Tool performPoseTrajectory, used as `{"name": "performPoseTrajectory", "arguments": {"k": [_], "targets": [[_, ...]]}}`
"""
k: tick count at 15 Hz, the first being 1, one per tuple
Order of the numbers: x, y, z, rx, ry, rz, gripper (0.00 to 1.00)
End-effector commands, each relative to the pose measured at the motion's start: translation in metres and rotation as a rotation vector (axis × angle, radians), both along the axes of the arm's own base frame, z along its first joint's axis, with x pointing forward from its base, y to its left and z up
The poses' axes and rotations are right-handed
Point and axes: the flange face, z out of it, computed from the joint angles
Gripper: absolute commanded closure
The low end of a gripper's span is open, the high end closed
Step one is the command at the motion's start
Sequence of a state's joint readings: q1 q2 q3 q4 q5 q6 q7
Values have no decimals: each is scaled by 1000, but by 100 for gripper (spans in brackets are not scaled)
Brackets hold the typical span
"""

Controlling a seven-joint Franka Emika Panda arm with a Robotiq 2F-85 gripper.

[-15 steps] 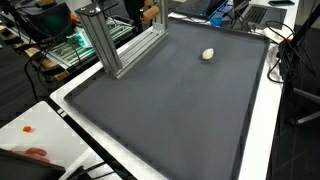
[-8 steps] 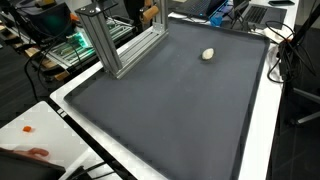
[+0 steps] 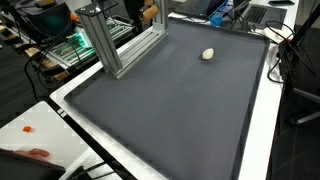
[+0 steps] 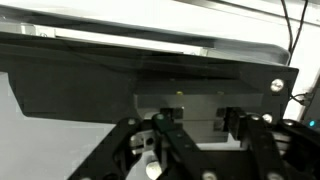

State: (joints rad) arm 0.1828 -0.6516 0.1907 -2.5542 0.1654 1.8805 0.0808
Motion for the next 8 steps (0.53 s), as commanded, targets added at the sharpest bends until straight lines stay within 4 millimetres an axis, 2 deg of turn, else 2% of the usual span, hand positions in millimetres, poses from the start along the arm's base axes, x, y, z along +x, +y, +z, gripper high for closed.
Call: {"name": "performPoseTrajectory", "arguments": {"k": [1,2,3,5,8], "targets": [[-8,3,-14,-6,10,6,27],[-9,4,-16,-5,10,9,29],[-9,6,-16,-3,9,12,50],[-9,6,-17,-7,6,15,55],[-9,3,-16,-23,-2,16,73]]}}
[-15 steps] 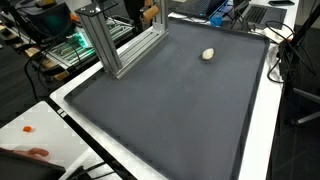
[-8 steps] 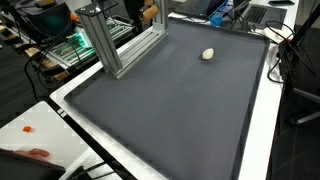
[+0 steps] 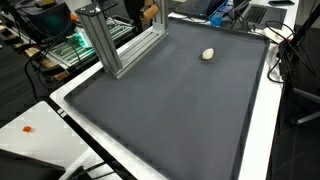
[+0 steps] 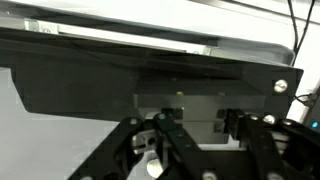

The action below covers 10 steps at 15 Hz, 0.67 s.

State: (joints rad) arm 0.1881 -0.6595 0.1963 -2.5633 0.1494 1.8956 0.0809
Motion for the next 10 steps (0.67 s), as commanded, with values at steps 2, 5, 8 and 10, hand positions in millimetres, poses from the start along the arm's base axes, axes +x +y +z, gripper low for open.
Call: {"name": "performPoseTrajectory", "arguments": {"k": [2,5,8,10], "targets": [[-8,1,-16,-15,16,4,77],[-7,1,-14,-2,20,-8,78],[-6,0,-11,-16,22,-1,78],[-6,0,-11,-14,24,6,78]]}}
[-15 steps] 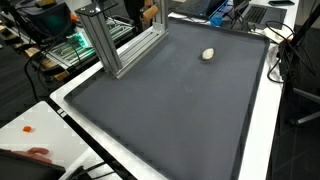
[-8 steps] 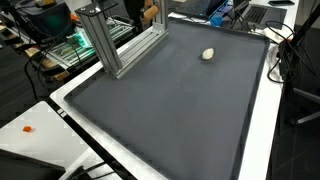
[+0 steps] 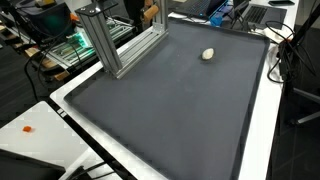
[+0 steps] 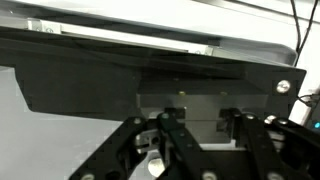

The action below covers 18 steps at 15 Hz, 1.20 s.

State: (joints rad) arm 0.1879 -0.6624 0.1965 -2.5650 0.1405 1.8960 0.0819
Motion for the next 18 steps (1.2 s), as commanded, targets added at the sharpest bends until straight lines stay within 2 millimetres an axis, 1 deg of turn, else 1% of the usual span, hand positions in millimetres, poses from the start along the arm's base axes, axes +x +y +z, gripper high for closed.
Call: {"name": "performPoseTrajectory", "arguments": {"k": [1,9,11,15,18], "targets": [[-4,1,-9,-4,25,-2,78],[10,-9,16,9,-21,-30,78],[17,-11,25,-11,-38,-22,78],[37,-14,43,2,-76,-47,78],[55,-12,50,21,-82,-68,78]]}}
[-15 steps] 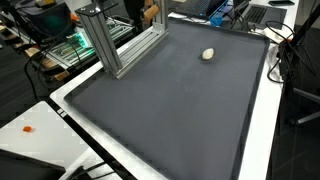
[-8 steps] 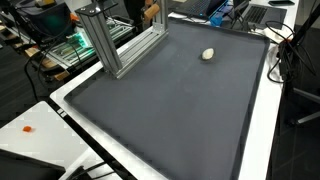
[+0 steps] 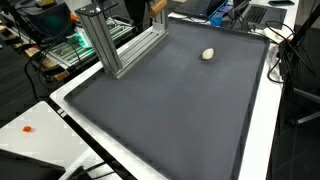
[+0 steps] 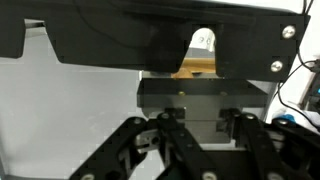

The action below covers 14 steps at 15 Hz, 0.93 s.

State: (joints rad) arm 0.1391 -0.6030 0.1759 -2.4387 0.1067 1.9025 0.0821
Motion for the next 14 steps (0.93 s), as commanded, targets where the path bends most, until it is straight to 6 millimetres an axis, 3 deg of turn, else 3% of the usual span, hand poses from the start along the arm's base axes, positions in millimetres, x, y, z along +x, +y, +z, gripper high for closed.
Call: {"name": "performPoseTrajectory", "arguments": {"k": [1,10,14], "targets": [[25,2,10,20,-5,-32,78],[89,27,7,114,-57,-282,78],[121,43,-6,143,-70,-443,78]]}}
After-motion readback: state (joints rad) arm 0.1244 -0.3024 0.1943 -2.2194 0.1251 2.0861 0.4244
